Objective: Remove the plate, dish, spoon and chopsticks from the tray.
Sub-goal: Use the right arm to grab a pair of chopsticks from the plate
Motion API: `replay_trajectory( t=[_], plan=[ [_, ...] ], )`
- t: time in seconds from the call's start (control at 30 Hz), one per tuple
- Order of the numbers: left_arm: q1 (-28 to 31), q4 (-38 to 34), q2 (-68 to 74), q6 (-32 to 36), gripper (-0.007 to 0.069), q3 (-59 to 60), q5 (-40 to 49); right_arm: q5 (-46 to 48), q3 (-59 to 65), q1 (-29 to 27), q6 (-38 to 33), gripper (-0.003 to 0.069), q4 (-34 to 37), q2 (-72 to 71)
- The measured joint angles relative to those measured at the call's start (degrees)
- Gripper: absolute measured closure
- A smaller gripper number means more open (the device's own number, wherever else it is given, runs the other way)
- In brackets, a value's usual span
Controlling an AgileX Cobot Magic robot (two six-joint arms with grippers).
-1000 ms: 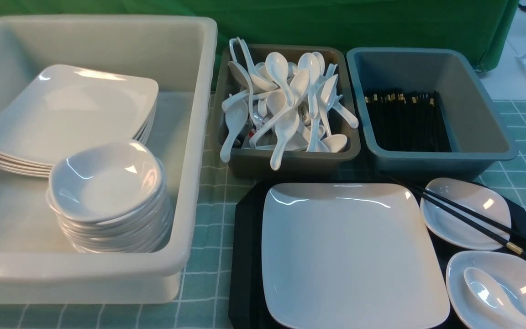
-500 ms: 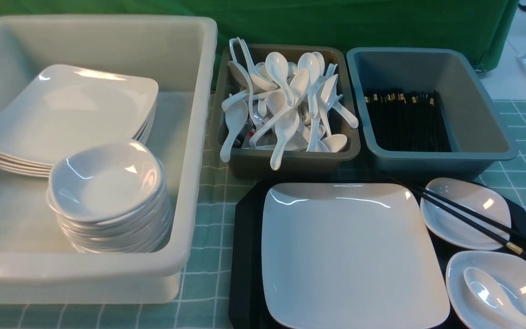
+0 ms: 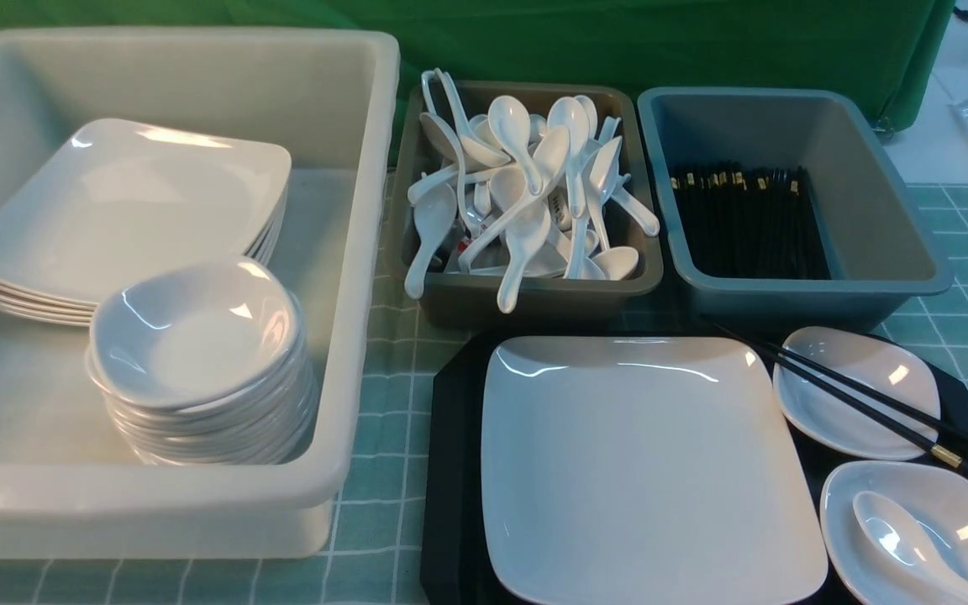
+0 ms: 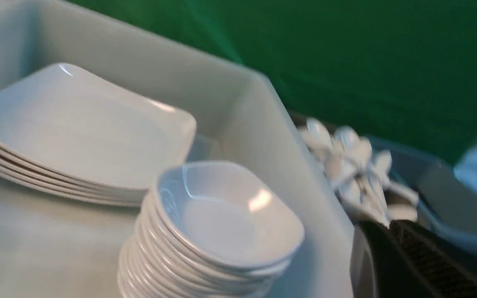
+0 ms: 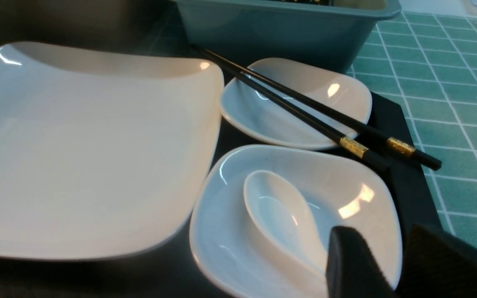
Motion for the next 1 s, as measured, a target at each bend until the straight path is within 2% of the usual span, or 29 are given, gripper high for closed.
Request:
replay_trajectory(
  t=[0.07,0.2,0.23,0.3,0.4,0.47,0.57,0.67,0.8,0.87,0.97,1.0],
  plan=[
    [-2.42,0.1,5.36,2.36,0.0608,-3.42,2.83,0.0,0.0,0.0,0.0,0.0417,0.0,0.0],
    [-11.86,1.5,19.01,5.55,0.0608,-10.95,5.82,0.0,0.0,0.0,-1.1,0.0417,-0.71,0.0],
    [-12.35,1.62,19.57,5.55,0.0608,-11.2,5.82,0.0,0.0,0.0,-1.1,0.0417,-0.71,0.0],
    [-17.86,2.35,25.67,7.73,0.0608,-13.8,5.85,-0.22,0.0,0.0,-2.38,0.0417,-1.53,0.0],
    [-22.89,2.61,30.66,10.23,0.0608,-15.39,4.72,-1.72,0.0,0.0,-2.63,0.0417,-1.78,0.0],
    [-25.33,2.66,33.63,11.57,0.0608,-15.66,4.02,-3.78,0.0,0.0,-0.6,0.0417,-0.79,0.0],
    [-26.32,2.61,35.39,12.05,0.0608,-15.66,3.9,-7.55,0.0,0.0,6.75,0.0417,2.32,0.0],
    [-26.32,2.83,35.71,12.06,0.0608,-15.66,3.59,-13.29,0.0,0.0,17.36,0.0417,3.58,0.0],
    [-26.32,2.95,35.71,12.1,0.0608,-15.68,2.6,-18.34,0.0,0.0,24.67,0.0418,3.94,0.0],
    [-26.32,2.65,35.72,12.1,0.0608,-15.68,2.32,-15.27,-1.68,0.0,29.29,0.0454,3.94,1.26],
    [-26.32,1.48,35.72,12.2,0.0608,-15.68,2.21,-9.02,-6.26,0.77,27.89,0.0511,3.94,5.54],
    [-26.32,0.51,35.72,13.32,0.0608,-15.68,2.21,-4.07,-11.28,2.38,23.84,0.0552,3.94,10.86]
  ],
)
